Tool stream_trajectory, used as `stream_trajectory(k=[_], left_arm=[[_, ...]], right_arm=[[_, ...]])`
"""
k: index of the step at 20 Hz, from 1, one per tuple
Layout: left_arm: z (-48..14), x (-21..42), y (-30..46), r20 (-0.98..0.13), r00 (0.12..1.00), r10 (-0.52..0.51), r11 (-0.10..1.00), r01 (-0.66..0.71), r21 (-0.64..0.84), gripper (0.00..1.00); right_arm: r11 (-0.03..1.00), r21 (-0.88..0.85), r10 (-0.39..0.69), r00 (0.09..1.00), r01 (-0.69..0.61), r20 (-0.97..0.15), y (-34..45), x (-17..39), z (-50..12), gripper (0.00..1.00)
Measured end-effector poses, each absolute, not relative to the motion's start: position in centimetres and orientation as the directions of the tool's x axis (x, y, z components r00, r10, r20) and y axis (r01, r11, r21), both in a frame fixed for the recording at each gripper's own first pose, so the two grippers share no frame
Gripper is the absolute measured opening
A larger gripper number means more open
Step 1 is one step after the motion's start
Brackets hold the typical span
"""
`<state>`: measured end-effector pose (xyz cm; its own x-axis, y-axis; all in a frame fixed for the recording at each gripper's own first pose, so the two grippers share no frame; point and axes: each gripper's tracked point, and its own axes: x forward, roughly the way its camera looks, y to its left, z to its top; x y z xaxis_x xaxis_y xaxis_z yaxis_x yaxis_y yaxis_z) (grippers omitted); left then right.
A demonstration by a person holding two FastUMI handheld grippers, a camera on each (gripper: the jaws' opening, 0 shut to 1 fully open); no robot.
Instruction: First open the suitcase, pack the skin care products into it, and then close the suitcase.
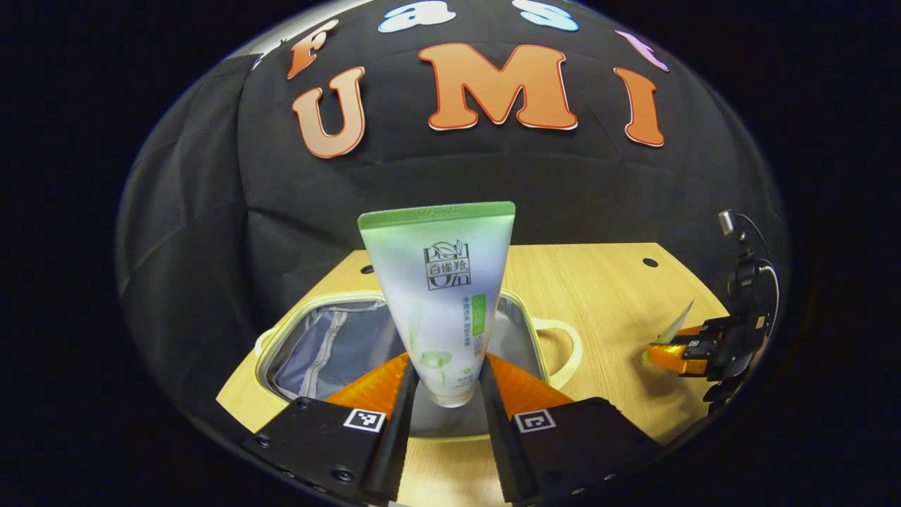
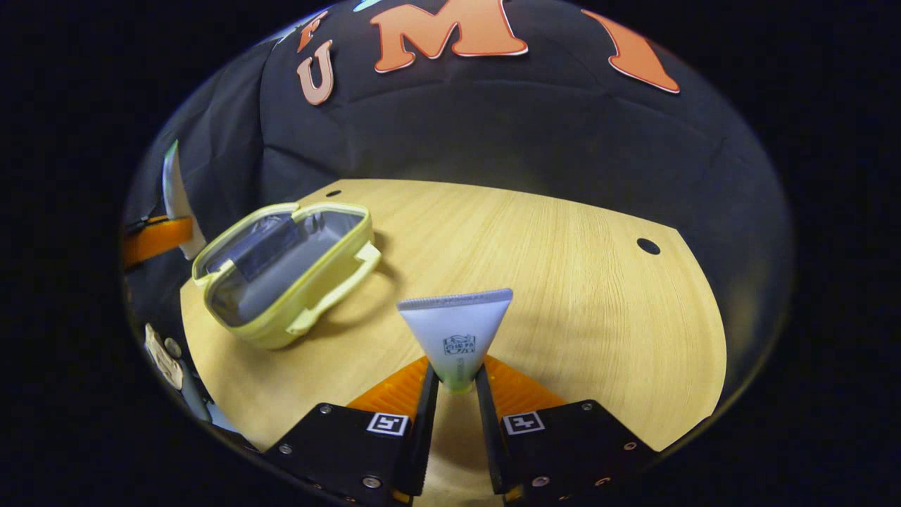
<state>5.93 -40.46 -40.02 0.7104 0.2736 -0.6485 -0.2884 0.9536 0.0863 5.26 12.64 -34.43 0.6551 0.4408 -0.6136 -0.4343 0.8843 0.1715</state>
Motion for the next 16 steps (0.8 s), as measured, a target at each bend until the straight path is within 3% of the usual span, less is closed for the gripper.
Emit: stream_trajectory(k=[9,16], left_arm=[[-46.0,7.0,-35.7,-0.752,0.652,0.101,0.988,-0.155,-0.002,0.52],[-51.7,7.2,-34.9,-0.846,0.531,-0.052,0.994,-0.051,-0.093,0.52]], right_arm=[[0.907,0.167,0.402,0.681,-0.386,-0.611,18.5,3.9,-29.2,0.35],[0.903,0.181,0.413,0.672,-0.39,-0.614,24.5,3.3,-27.0,0.35]])
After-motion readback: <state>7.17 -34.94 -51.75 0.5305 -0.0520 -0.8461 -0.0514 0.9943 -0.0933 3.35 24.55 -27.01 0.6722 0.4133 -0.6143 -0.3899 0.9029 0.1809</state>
